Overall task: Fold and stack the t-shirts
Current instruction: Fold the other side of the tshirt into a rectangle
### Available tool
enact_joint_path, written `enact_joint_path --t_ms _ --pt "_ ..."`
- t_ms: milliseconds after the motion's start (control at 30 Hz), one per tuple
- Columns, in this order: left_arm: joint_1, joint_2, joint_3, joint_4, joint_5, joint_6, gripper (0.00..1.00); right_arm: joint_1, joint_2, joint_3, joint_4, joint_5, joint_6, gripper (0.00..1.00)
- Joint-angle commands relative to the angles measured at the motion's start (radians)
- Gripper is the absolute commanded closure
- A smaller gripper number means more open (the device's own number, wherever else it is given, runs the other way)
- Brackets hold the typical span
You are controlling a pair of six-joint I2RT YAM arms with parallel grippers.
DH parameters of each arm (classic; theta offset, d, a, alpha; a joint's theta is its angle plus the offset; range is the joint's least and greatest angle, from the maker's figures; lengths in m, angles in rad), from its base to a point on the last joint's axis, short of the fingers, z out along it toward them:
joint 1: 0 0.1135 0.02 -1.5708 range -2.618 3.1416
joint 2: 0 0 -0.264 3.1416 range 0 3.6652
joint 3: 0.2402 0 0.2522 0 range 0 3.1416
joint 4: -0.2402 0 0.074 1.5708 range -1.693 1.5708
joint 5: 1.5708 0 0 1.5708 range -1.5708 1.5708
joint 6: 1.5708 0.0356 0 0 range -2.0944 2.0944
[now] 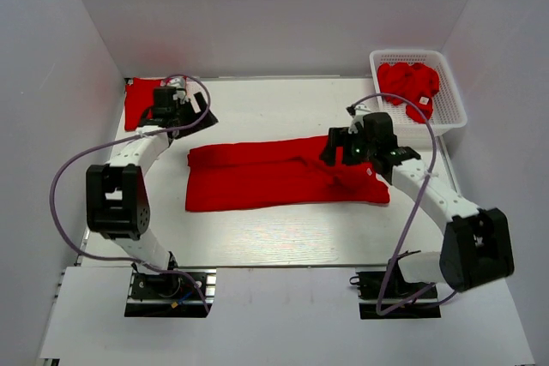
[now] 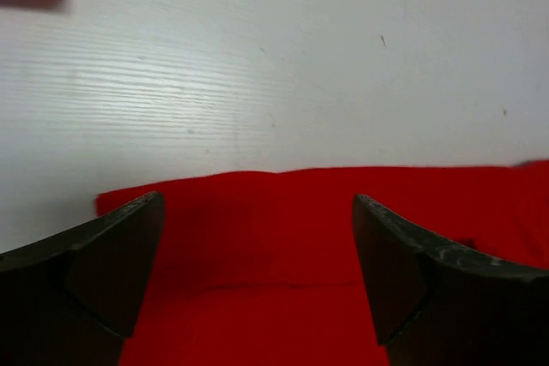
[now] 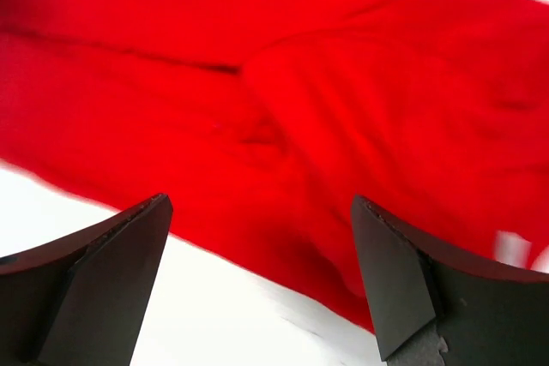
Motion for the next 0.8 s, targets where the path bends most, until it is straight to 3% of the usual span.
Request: enact_joint_path --t_ms 0,233,433,767 --pt "-0.020 0.074 -0.036 0.061 0.203 0.028 0.00 0.006 0.070 0.088 0.030 -0.203 -0.021 0.10" --pt "-0.031 0.107 -0.201 0.061 0.189 0.017 0.00 0.041 0.133 0.096 -0.060 -0.413 -0.141 0.10" --pt "-0.011 0.108 -0.238 0.043 0.117 0.017 0.00 0.087 0.202 0.142 -0.215 -0.147 -0.221 0.10" --pt "-0.011 -0.008 -0.115 0.015 0.021 0.036 0.00 0.139 0.325 0.189 -0.271 0.020 -0.208 0.10"
